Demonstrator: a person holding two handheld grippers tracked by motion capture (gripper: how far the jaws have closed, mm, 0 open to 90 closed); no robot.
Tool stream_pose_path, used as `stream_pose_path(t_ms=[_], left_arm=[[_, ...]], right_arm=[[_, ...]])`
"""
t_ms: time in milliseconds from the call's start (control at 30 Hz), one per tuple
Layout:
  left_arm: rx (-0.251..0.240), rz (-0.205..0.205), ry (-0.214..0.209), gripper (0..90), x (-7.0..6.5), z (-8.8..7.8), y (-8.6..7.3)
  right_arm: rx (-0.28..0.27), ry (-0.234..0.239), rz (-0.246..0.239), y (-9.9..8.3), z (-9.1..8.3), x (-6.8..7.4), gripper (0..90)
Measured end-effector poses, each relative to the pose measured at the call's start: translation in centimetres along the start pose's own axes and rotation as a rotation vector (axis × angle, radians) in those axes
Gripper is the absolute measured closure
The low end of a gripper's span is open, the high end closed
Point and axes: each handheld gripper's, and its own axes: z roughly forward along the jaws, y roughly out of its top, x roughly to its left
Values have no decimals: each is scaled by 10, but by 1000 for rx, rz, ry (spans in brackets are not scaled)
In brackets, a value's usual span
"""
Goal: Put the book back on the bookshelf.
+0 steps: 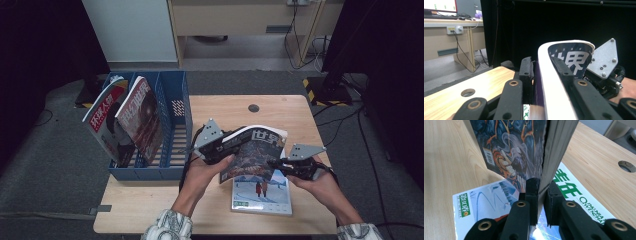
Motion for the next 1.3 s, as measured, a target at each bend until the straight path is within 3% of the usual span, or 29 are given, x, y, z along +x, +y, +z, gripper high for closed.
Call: stream_pose_path(t_ms=[300, 500, 600, 767, 833, 1133, 1300], left_arm=[[3, 8, 22, 790, -4, 0, -1], [10, 22, -2, 796, -6, -2, 0], [8, 20, 0, 800, -6, -2, 0], [3, 13, 14, 816, -6, -3, 0], [-1, 7, 18, 818, -5, -4, -1], [-1, -1, 27, 821, -4, -7, 0], [-25, -27, 38, 822, -3, -11, 4]], right_arm=[[-20, -4, 11, -1, 1, 0, 795], [-43, -22, 68, -8, 3, -5, 609], [-10, -60, 80, -12, 6, -6, 458], [45, -88, 122, -22, 12, -8, 296], [67, -120, 138, -28, 15, -9, 221], [86, -203, 248, -62, 12, -15, 184], [105, -252, 299, -77, 5, -19, 143]])
